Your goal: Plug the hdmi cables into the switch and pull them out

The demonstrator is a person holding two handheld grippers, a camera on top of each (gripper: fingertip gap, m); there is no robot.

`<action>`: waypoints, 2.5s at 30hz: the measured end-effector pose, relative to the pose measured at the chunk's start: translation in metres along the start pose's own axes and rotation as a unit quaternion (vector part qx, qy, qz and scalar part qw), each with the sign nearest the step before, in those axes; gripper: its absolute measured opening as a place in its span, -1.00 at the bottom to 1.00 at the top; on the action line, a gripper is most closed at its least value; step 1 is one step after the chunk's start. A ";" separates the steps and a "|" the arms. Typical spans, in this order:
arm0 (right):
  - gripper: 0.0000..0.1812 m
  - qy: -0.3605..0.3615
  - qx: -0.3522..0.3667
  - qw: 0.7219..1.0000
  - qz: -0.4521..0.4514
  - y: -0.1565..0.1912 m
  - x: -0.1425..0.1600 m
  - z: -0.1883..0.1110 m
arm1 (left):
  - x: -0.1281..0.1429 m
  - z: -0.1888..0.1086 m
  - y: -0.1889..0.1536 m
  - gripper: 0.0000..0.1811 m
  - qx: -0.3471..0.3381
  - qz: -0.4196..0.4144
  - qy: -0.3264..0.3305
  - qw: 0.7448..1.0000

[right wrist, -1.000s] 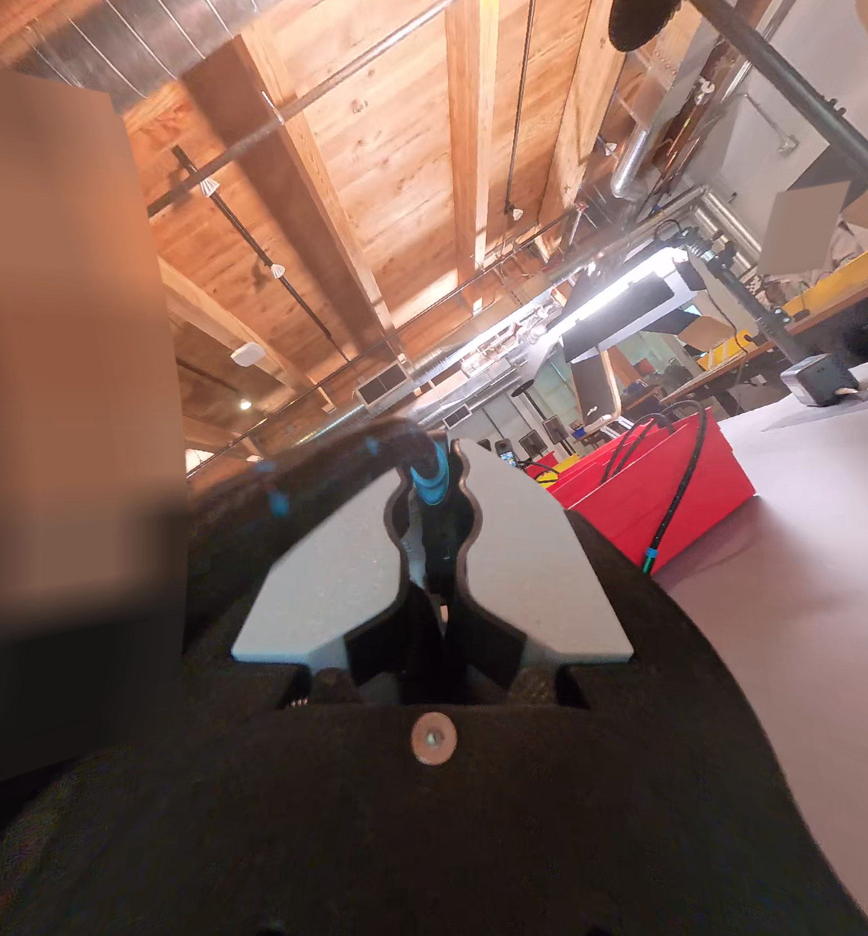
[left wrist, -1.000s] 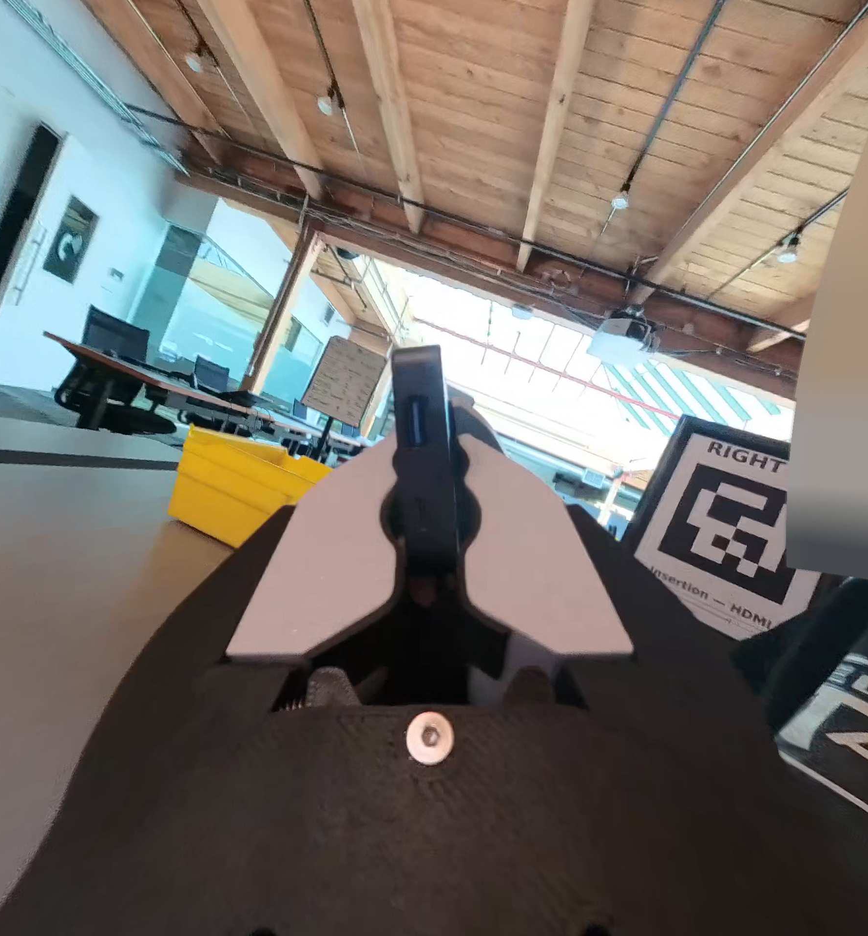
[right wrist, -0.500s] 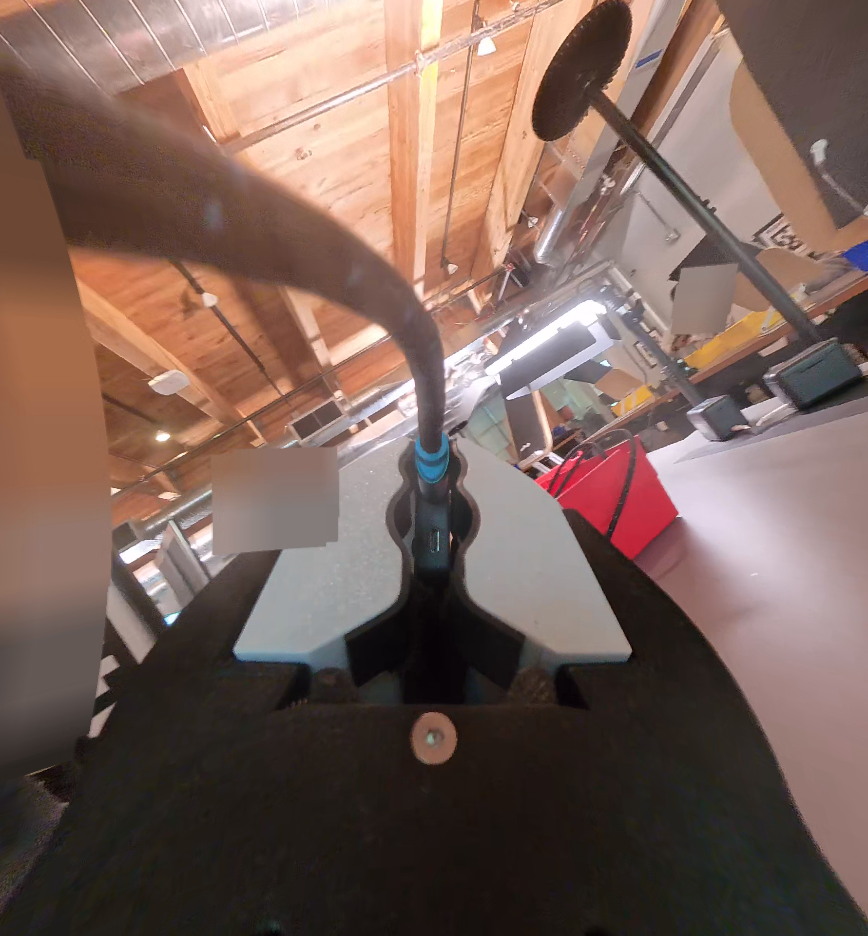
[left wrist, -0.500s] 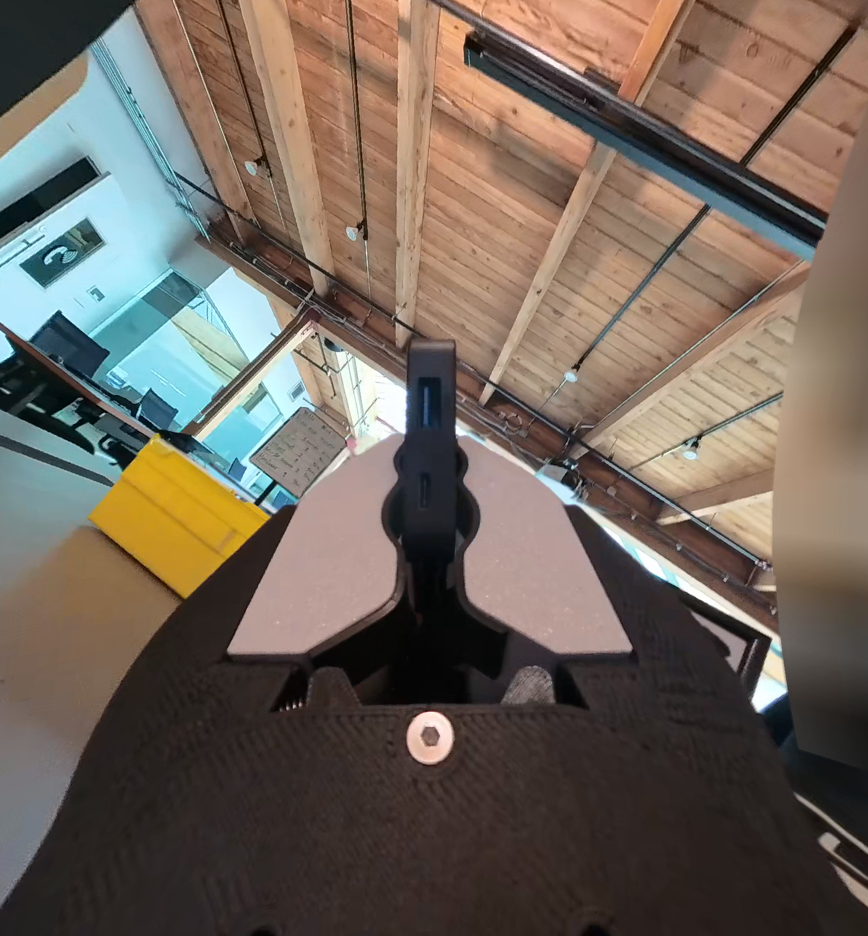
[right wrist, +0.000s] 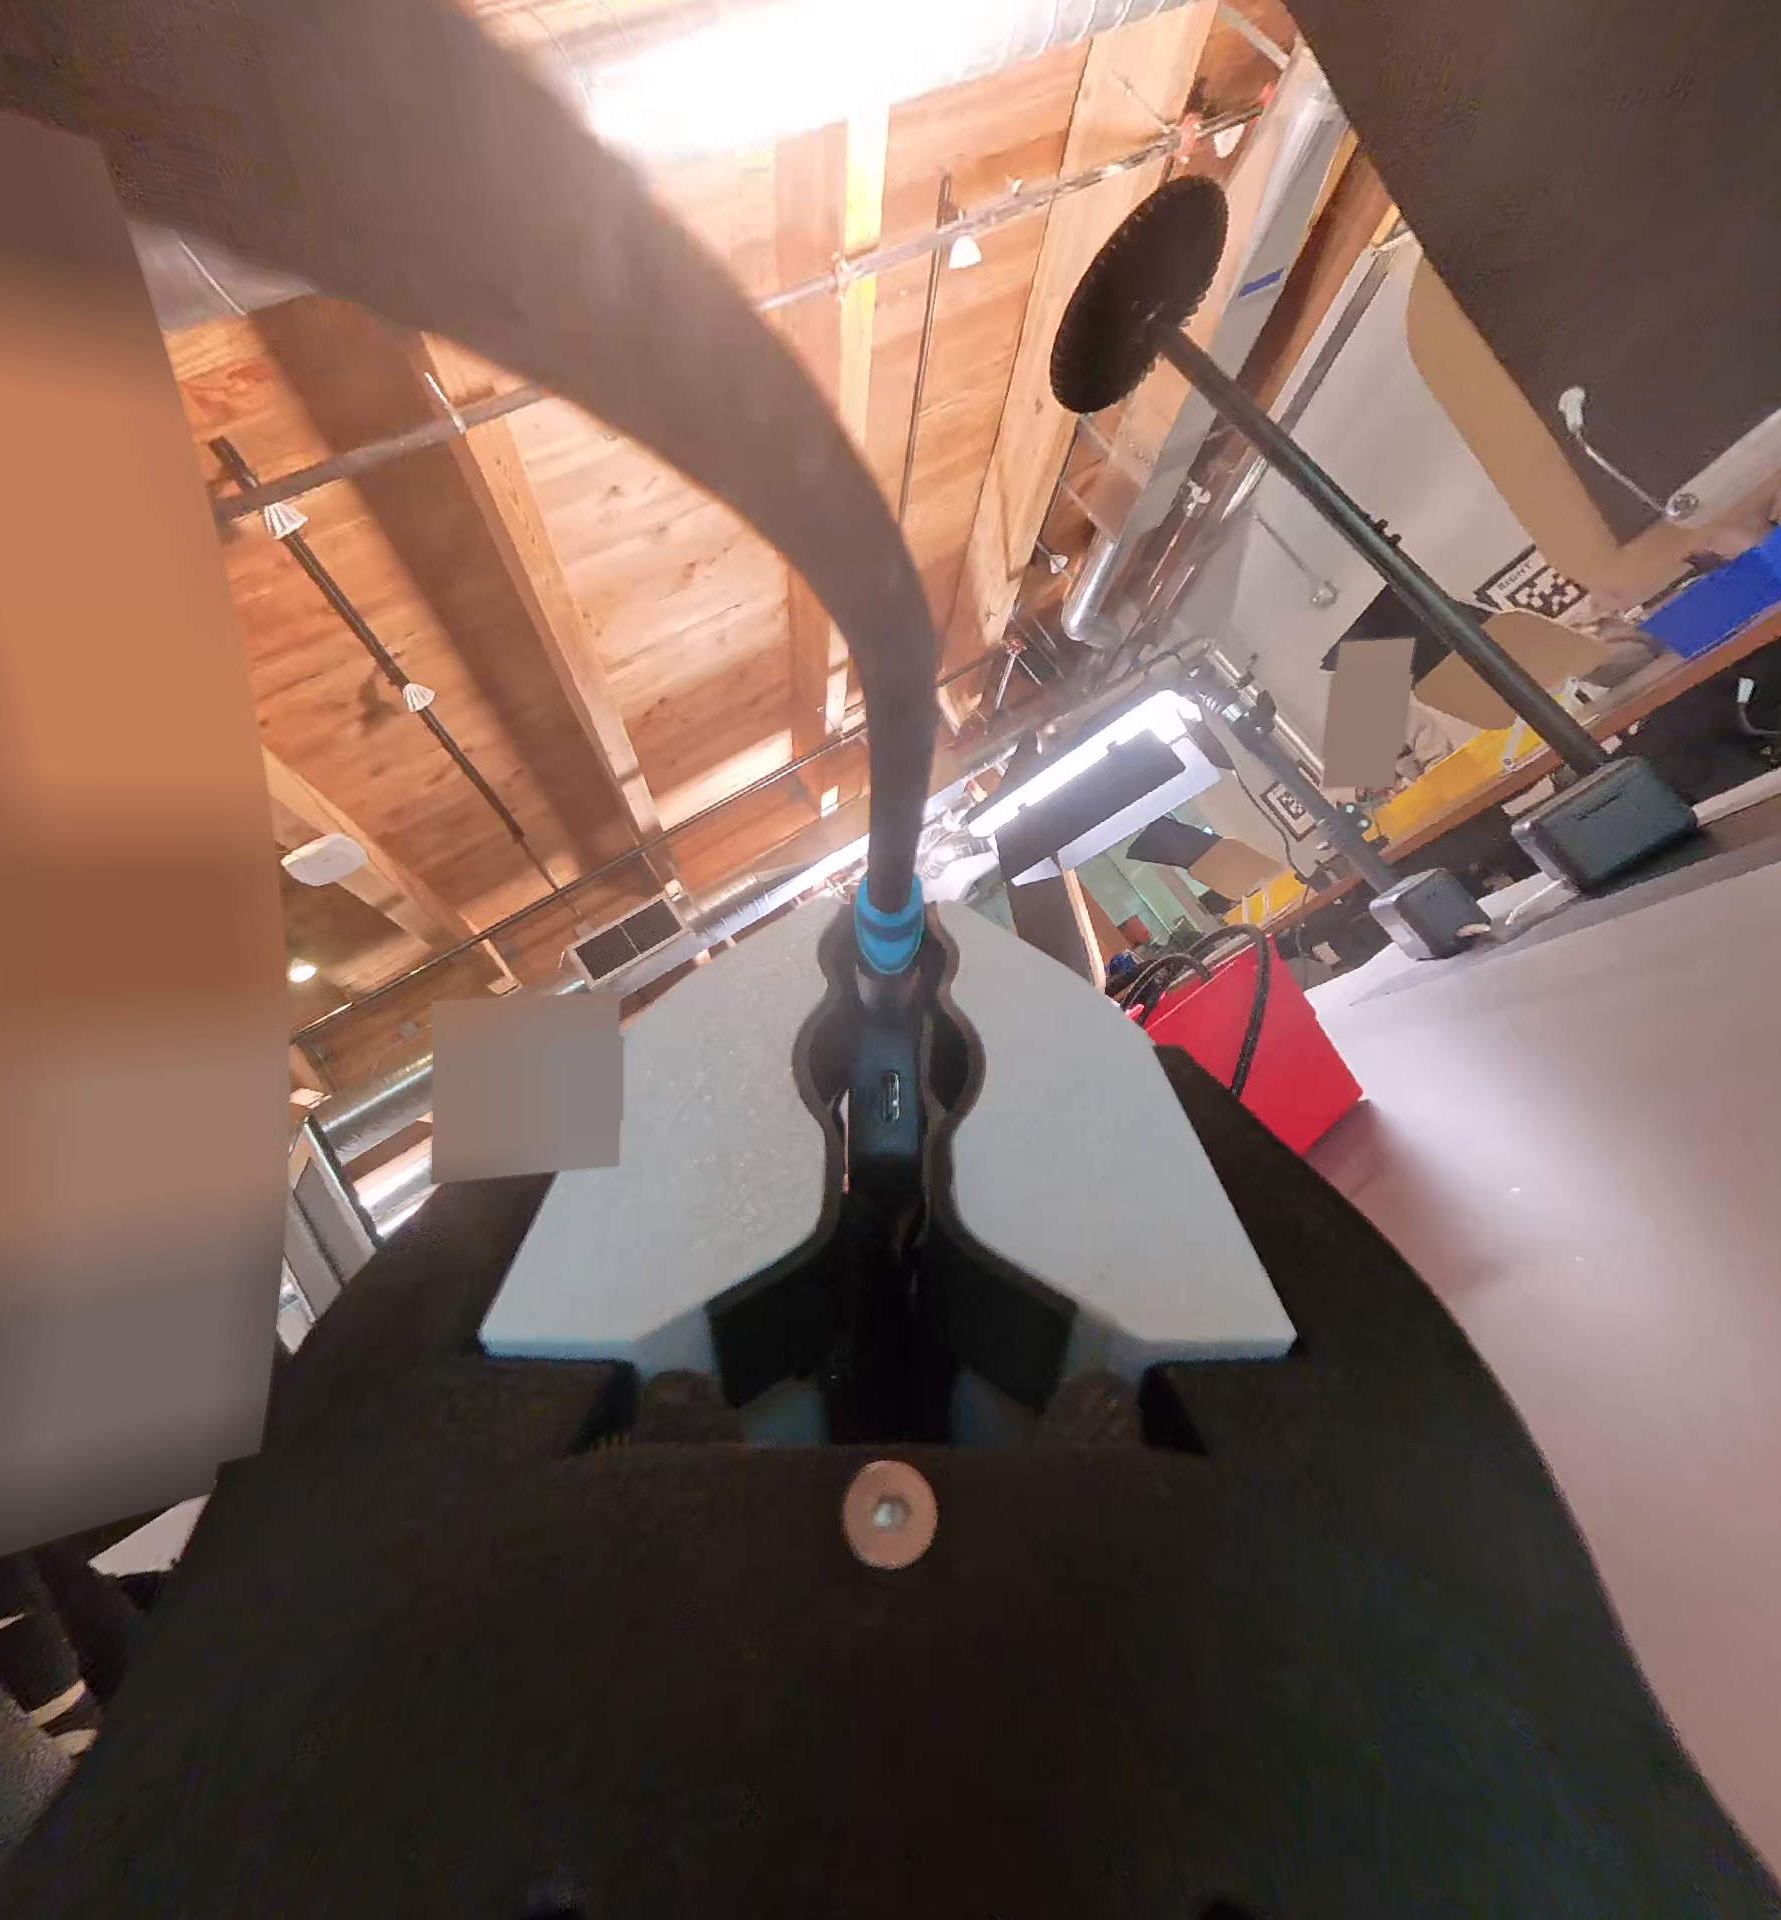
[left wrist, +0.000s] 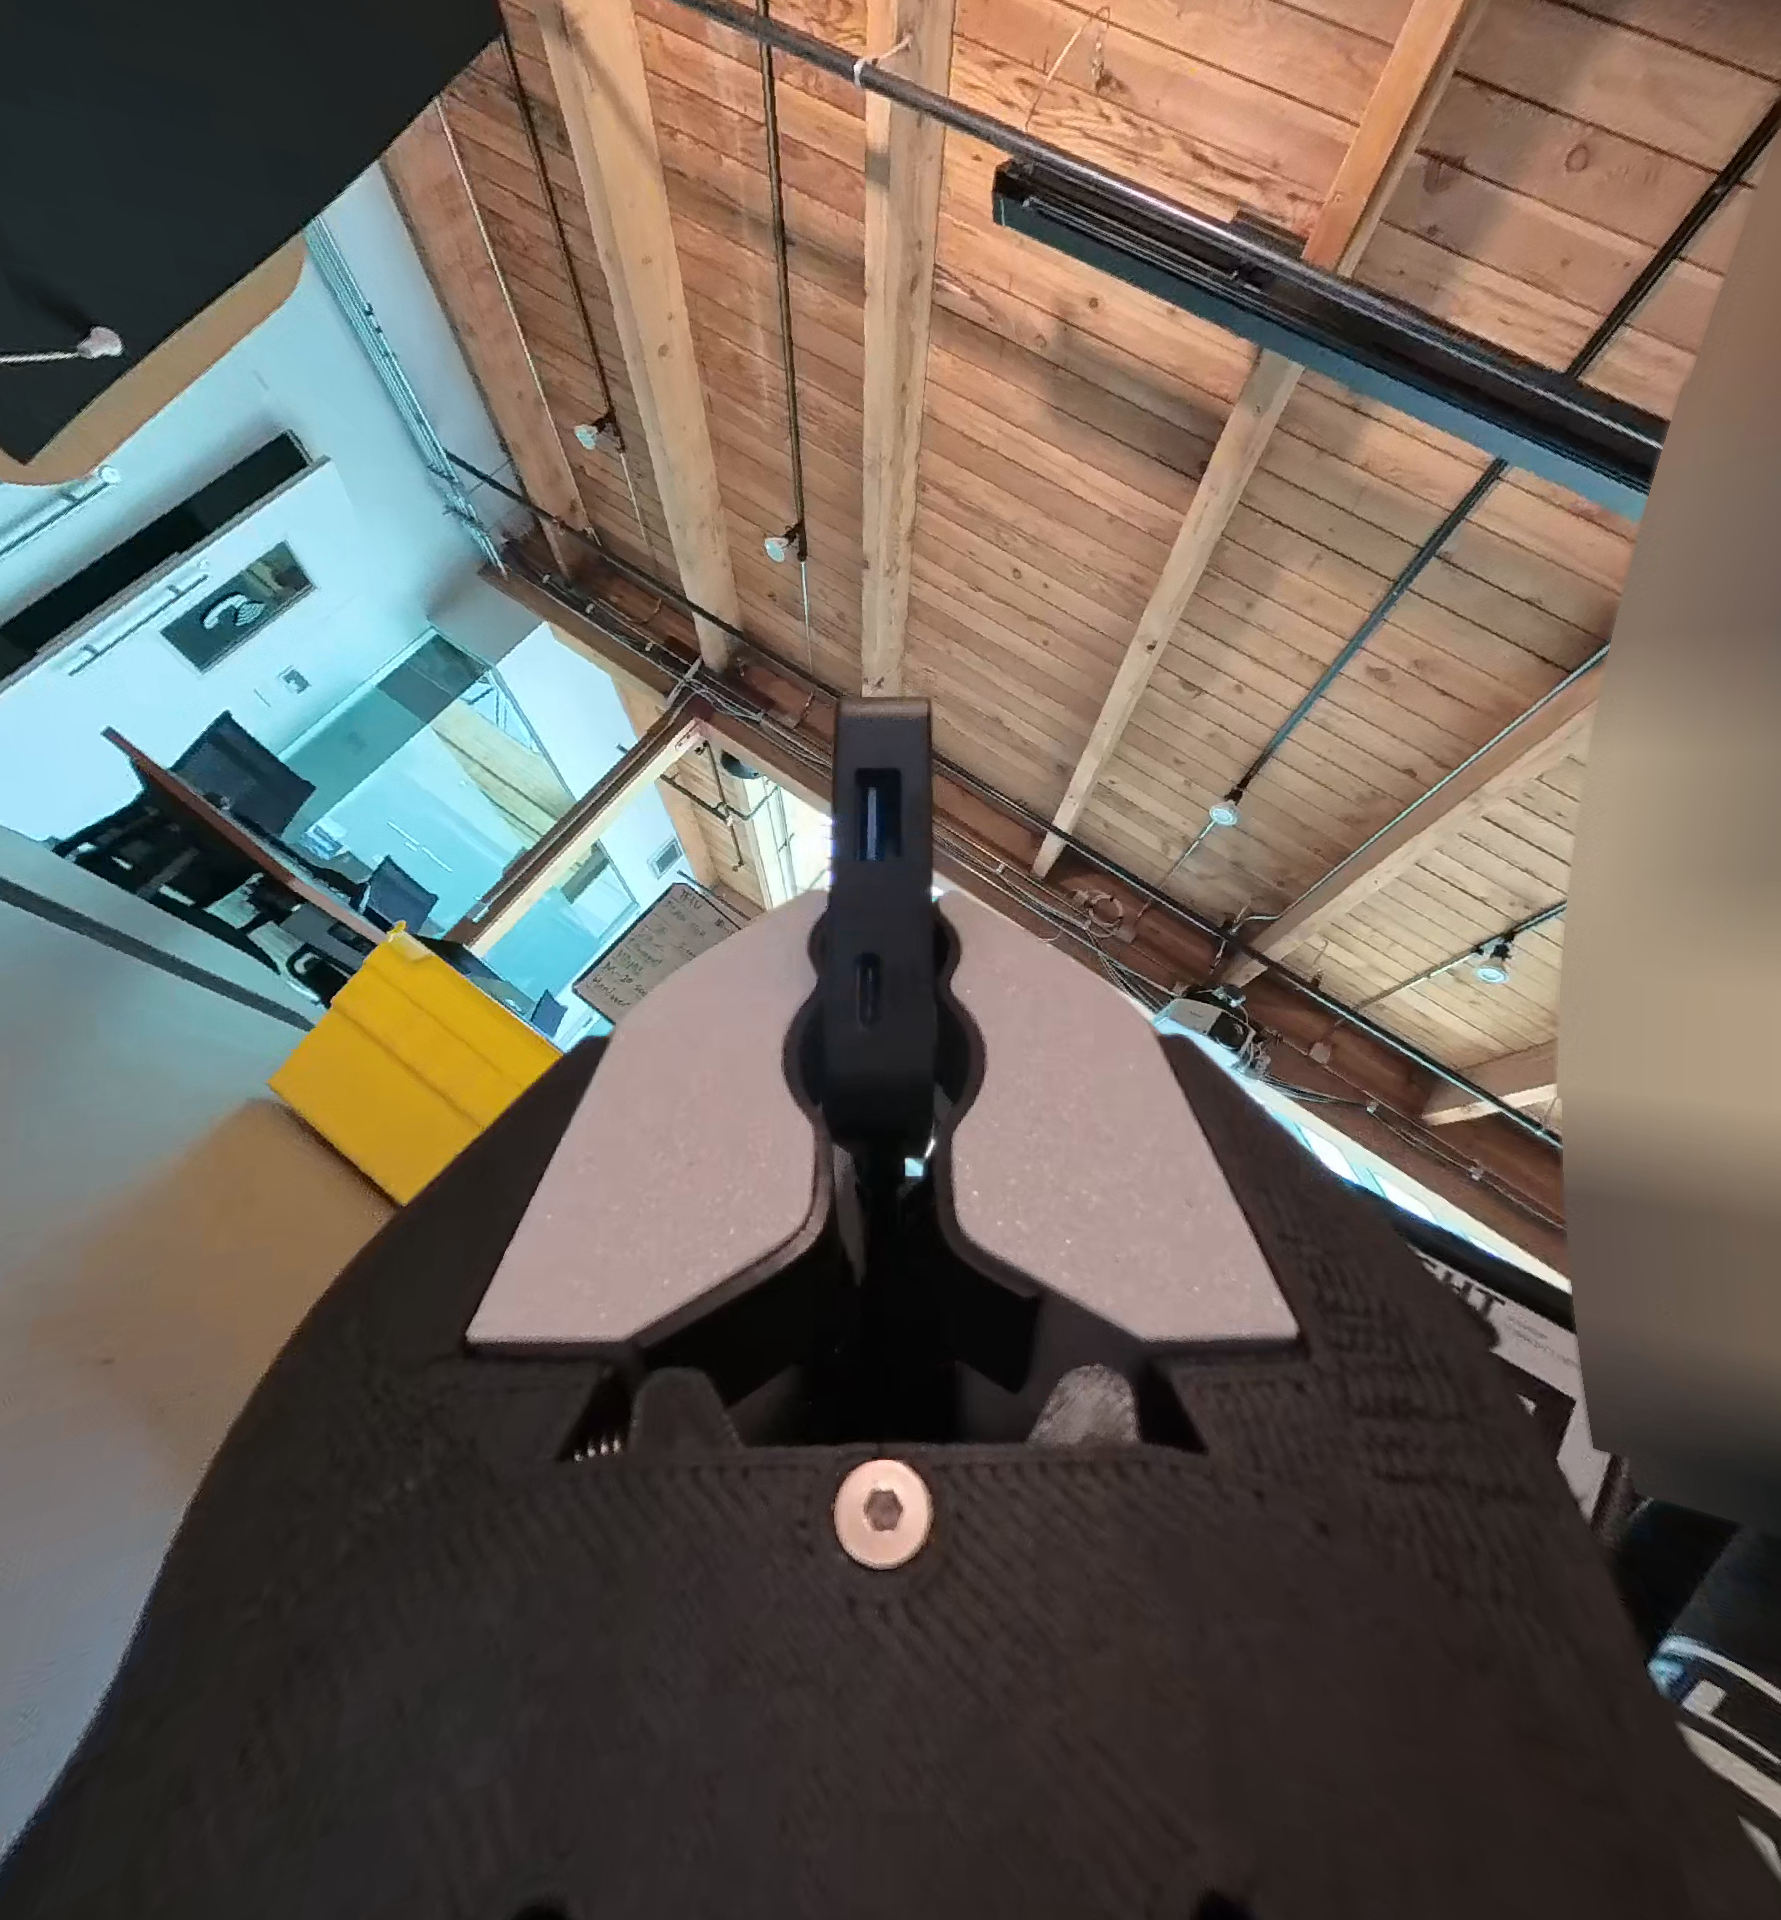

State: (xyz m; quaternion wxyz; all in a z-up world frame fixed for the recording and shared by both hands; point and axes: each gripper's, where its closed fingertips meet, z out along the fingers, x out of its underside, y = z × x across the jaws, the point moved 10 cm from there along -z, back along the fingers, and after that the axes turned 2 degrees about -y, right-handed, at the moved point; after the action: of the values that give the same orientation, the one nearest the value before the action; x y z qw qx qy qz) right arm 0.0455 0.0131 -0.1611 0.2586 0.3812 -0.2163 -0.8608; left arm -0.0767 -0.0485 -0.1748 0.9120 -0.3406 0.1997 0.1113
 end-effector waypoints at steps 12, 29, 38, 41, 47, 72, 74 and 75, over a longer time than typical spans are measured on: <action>-0.88 -0.185 0.039 0.977 0.097 -0.020 -0.007 -0.013 | -0.011 -0.010 0.008 -0.87 -0.051 -0.057 -0.078 0.994; -0.87 0.030 0.110 0.928 -0.353 0.081 -0.129 -0.007 | -0.012 -0.010 0.011 -0.85 -0.070 -0.018 -0.076 0.994; -0.87 0.071 0.508 0.504 -0.695 0.095 -0.294 -0.046 | -0.009 -0.009 0.012 -0.85 -0.076 -0.022 -0.058 0.995; -0.87 0.104 0.586 0.355 -0.721 0.077 -0.307 -0.059 | -0.008 -0.008 0.013 -0.85 -0.081 -0.027 -0.050 0.995; -0.88 0.279 0.658 0.156 -0.682 0.010 -0.298 -0.085 | -0.007 -0.008 0.014 -0.85 -0.083 -0.031 -0.046 0.995; -0.26 0.559 0.609 0.518 -0.221 -0.055 -0.274 -0.141 | -0.004 -0.007 0.016 -0.86 -0.094 -0.042 -0.026 0.994; -0.26 0.548 0.604 0.528 -0.236 -0.050 -0.276 -0.136 | -0.004 -0.007 0.016 -0.85 -0.094 -0.041 -0.026 0.994; -0.29 0.534 0.594 0.547 -0.252 -0.047 -0.276 -0.132 | -0.004 -0.007 0.016 -0.85 -0.094 -0.041 -0.026 0.994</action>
State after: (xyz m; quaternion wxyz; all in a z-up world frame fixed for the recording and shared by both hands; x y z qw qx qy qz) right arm 0.2923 0.1951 -0.1186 -0.1865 0.8758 -0.3958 -0.2038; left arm -0.0874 -0.0412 -0.1869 0.8844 -0.4299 0.1508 0.1011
